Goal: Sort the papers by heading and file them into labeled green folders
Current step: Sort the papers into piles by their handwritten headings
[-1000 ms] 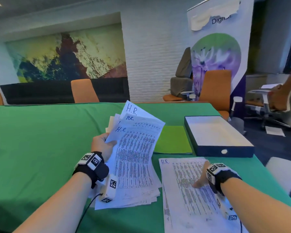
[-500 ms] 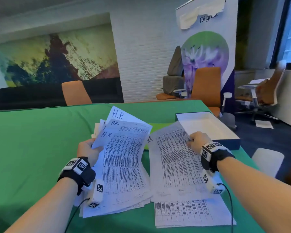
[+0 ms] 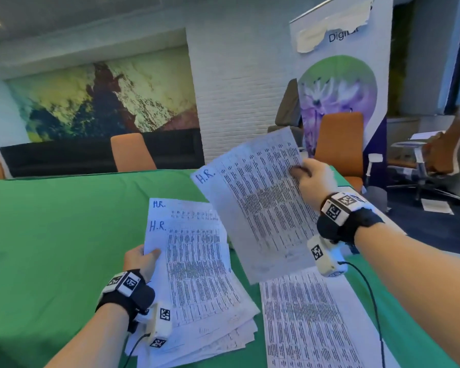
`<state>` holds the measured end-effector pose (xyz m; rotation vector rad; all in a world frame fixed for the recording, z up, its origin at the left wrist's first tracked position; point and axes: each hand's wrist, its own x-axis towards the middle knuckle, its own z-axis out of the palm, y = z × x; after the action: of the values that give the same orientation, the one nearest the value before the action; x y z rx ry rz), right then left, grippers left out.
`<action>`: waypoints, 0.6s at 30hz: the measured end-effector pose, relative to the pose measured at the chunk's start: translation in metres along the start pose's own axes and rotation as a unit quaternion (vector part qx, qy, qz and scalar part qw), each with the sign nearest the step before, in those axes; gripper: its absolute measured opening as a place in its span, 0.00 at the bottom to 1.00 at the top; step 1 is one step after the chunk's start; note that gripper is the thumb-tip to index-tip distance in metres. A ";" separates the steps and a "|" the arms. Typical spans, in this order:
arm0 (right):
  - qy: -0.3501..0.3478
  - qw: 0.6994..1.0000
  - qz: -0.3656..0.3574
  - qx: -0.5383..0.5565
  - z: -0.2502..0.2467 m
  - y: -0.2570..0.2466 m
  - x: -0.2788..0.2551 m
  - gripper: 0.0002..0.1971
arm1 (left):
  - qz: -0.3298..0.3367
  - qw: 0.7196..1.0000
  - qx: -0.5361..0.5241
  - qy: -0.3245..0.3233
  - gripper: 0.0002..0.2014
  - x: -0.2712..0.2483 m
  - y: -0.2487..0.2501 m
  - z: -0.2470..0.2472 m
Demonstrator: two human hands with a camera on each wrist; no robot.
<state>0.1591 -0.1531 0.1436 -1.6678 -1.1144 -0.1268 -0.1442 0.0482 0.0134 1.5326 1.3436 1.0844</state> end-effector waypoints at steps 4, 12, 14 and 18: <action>-0.072 0.996 0.048 0.024 0.062 0.010 0.007 0.07 | -0.017 1.000 -0.014 -0.003 0.09 0.009 -0.011 -0.003; -0.258 0.956 0.136 -0.029 0.195 0.040 -0.042 0.10 | -0.055 0.998 -0.024 -0.026 0.23 0.015 -0.030 -0.009; -0.286 0.947 0.145 -0.025 0.198 0.037 -0.048 0.08 | -0.063 0.997 -0.030 -0.032 0.16 0.013 -0.033 -0.011; -0.301 0.941 0.156 0.017 0.176 0.039 -0.050 0.08 | -0.054 0.997 -0.020 -0.043 0.14 0.011 -0.035 -0.015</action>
<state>0.0841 -0.0413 0.0131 -1.8839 -1.2567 0.6440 -0.1684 0.0630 -0.0137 1.4452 1.3219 0.9612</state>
